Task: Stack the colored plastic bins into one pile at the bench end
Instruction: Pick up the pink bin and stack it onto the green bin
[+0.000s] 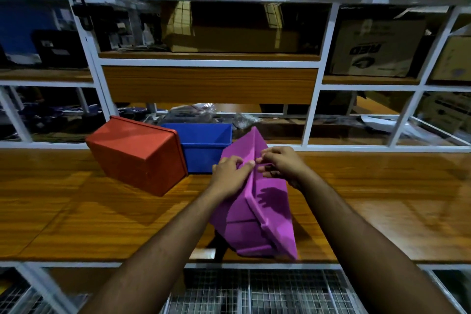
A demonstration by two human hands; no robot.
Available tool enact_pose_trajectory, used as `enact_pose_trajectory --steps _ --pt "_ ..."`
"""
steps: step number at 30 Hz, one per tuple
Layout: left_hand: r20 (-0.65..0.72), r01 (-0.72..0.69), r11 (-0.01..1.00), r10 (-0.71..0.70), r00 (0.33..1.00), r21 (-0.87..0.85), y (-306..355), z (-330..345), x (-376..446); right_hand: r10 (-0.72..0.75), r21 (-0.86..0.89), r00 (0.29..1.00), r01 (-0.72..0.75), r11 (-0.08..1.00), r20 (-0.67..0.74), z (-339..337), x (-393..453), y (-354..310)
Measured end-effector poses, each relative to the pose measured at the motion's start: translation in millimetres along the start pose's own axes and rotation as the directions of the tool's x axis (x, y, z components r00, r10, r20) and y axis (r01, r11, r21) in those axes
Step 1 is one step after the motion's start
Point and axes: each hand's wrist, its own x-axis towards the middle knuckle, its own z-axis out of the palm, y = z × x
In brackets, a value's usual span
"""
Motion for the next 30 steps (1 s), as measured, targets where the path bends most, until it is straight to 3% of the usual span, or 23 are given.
enact_pose_trajectory --steps 3,6,8,10,16,21,25,30 --pt "-0.002 0.092 0.994 -0.092 0.996 -0.054 -23.0 -16.2 5.2 0.029 -0.312 0.996 -0.054 0.949 -0.084 -13.5 3.1 12.2" --pt "0.031 0.202 0.93 -0.202 0.979 -0.307 -44.8 -28.8 5.2 0.146 -0.599 0.982 -0.188 0.778 -0.118 -24.0 2.5 27.6" --pt "0.063 0.242 0.882 -0.237 0.97 -0.404 -57.0 -33.5 4.3 0.309 -0.536 0.946 -0.312 0.785 -0.098 -24.2 2.3 38.7" --pt "0.076 0.263 0.882 -0.254 0.964 -0.391 -69.0 -33.4 4.2 0.386 -0.457 0.921 -0.368 0.81 -0.057 -22.6 3.1 47.9" --pt "0.195 0.405 0.801 -0.355 0.914 -0.44 -101.8 -25.0 -6.8 0.37 -0.389 0.929 -0.351 0.852 -0.028 -25.9 6.6 57.8" --pt "0.244 0.425 0.768 -0.348 0.905 -0.479 -104.2 -25.5 -7.0 0.366 -0.281 0.931 -0.352 0.893 -0.003 -34.4 1.1 62.6" --pt "0.301 0.408 0.767 -0.288 0.909 -0.496 -93.8 -25.7 -2.6 0.401 -0.107 0.916 -0.402 0.91 -0.024 -46.3 -10.8 72.6" --pt "0.38 0.392 0.761 -0.206 0.902 -0.516 -61.7 -1.0 7.6 0.419 0.178 0.891 -0.39 0.903 -0.173 -72.8 -45.6 82.6"
